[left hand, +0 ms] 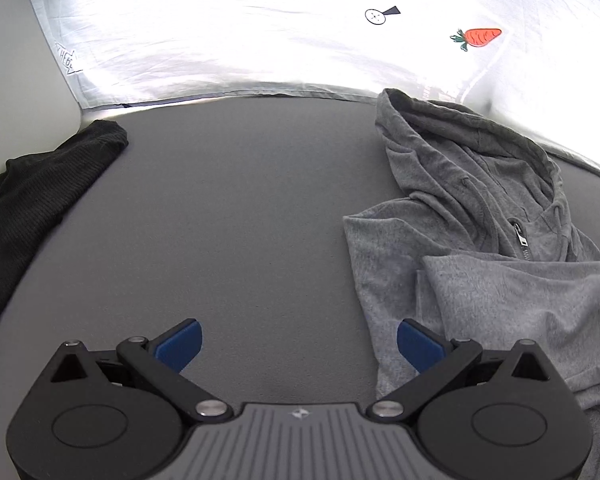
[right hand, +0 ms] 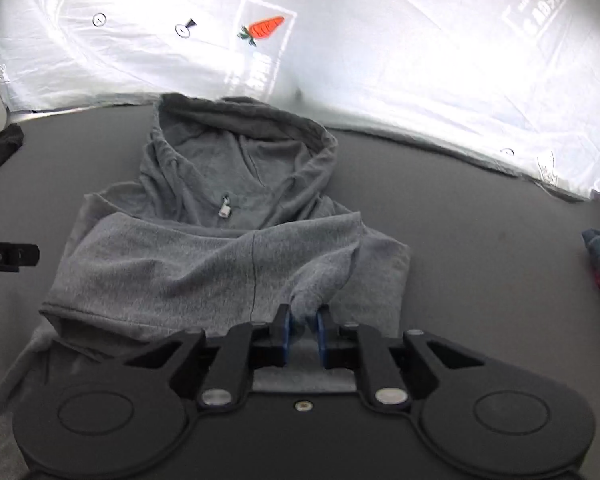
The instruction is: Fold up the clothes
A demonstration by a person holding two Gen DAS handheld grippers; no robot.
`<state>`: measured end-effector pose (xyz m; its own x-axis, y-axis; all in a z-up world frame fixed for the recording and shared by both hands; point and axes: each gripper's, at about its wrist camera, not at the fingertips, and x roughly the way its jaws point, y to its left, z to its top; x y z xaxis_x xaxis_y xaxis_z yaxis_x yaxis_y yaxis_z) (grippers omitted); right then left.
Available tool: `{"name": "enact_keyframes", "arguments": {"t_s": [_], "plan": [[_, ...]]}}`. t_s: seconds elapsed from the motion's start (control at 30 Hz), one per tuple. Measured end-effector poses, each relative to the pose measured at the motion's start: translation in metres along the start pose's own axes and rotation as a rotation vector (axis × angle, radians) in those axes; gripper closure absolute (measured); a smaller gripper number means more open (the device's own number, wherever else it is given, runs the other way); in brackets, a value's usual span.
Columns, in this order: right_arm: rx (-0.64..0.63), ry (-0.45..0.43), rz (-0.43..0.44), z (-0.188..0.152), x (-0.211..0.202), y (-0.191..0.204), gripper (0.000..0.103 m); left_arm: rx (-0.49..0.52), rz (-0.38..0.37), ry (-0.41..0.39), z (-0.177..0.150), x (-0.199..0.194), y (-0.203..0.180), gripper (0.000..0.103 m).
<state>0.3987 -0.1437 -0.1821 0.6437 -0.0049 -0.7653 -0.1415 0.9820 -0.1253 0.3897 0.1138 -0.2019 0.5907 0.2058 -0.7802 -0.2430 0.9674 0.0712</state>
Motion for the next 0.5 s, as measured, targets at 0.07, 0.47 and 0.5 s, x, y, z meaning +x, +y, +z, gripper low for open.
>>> {"name": "enact_keyframes", "arguments": {"t_s": [0.07, 0.47, 0.5], "plan": [[0.038, 0.038, -0.063, -0.006, 0.008, -0.01, 0.05, 0.031, -0.005, -0.009, 0.001, -0.002, -0.01, 0.0], [-0.085, 0.075, -0.111, -0.008, 0.03, 0.013, 0.02, 0.159, 0.007, 0.035, 0.013, -0.002, -0.047, 0.0], [-0.094, 0.071, -0.104, -0.006, 0.025, 0.012, 0.02, 0.167, 0.01, 0.043, 0.014, -0.001, -0.05, 0.0]]}}
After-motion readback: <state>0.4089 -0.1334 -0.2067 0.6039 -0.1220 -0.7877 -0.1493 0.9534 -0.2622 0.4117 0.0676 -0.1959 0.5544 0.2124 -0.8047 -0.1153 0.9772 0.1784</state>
